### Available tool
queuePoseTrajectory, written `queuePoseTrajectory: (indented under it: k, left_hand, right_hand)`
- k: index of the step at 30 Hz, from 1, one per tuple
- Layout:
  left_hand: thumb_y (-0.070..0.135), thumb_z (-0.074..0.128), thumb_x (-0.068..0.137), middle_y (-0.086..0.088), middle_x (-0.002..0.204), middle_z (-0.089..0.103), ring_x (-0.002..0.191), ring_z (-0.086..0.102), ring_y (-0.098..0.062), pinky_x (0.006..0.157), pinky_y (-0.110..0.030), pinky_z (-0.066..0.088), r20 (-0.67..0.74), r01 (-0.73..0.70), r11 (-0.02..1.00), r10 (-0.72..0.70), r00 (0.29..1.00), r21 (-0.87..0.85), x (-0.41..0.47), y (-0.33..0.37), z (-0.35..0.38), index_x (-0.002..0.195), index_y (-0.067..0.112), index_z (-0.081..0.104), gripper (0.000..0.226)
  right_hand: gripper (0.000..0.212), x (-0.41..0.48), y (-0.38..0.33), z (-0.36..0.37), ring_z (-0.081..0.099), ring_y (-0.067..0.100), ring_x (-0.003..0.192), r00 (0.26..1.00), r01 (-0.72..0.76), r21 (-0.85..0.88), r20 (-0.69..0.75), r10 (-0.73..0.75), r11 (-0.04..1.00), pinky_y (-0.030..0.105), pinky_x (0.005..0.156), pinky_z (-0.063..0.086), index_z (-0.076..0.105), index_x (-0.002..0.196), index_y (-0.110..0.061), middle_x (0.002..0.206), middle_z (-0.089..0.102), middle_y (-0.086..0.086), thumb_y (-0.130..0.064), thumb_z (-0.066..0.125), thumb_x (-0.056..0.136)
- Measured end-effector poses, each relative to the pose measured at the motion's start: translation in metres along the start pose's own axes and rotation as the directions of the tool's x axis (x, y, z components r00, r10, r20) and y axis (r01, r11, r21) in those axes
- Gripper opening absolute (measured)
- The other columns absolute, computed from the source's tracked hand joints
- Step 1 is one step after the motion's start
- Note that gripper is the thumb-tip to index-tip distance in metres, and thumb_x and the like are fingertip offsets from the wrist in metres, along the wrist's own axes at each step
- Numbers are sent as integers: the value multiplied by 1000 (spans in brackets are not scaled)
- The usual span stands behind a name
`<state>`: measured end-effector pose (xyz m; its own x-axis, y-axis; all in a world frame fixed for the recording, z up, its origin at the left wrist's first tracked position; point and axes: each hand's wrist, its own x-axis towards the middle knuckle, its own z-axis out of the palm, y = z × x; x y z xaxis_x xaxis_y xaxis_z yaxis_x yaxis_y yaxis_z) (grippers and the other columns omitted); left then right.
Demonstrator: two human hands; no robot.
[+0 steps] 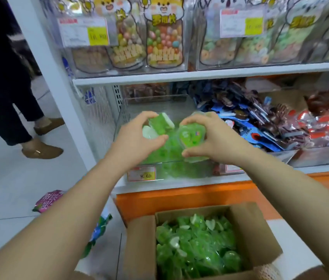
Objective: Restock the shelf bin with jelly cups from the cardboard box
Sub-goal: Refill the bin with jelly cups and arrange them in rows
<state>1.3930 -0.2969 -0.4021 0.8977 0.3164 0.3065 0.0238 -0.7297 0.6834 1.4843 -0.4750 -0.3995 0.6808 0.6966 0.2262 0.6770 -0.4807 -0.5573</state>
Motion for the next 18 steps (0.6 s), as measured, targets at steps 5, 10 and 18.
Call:
queuePoseTrajectory:
  k: [5, 10, 18]
  left_hand:
    - [31, 74, 76, -3, 113, 63, 99, 58, -19, 75, -20, 37, 56, 45, 981, -56, 997, 189, 37, -32, 10, 124, 23, 54, 52]
    - [42, 66, 81, -7, 129, 54, 115, 53, -25, 90, -34, 46, 294, 15, 869, -183, 938, 494, 51, -58, 26, 136, 24, 42, 63]
    - [47, 65, 81, -1, 130, 49, 117, 50, -24, 85, -37, 45, 372, -87, 749, -221, 902, 657, 60, -77, 39, 133, 28, 40, 60]
  right_hand:
    - [71, 55, 14, 25, 37, 23, 117, 996, -49, -146, 64, 59, 988, 18, 88, 28, 55, 122, -23, 121, 58, 10, -29, 87, 60]
    - [78, 74, 30, 47, 35, 26, 124, 936, -111, -278, 293, 194, 954, 23, 94, 32, 46, 135, -22, 118, 51, 10, -30, 83, 68]
    - [77, 92, 44, 66, 39, 24, 122, 879, -115, -304, 412, 239, 946, 24, 98, 35, 46, 133, -26, 121, 43, 10, -31, 83, 66]
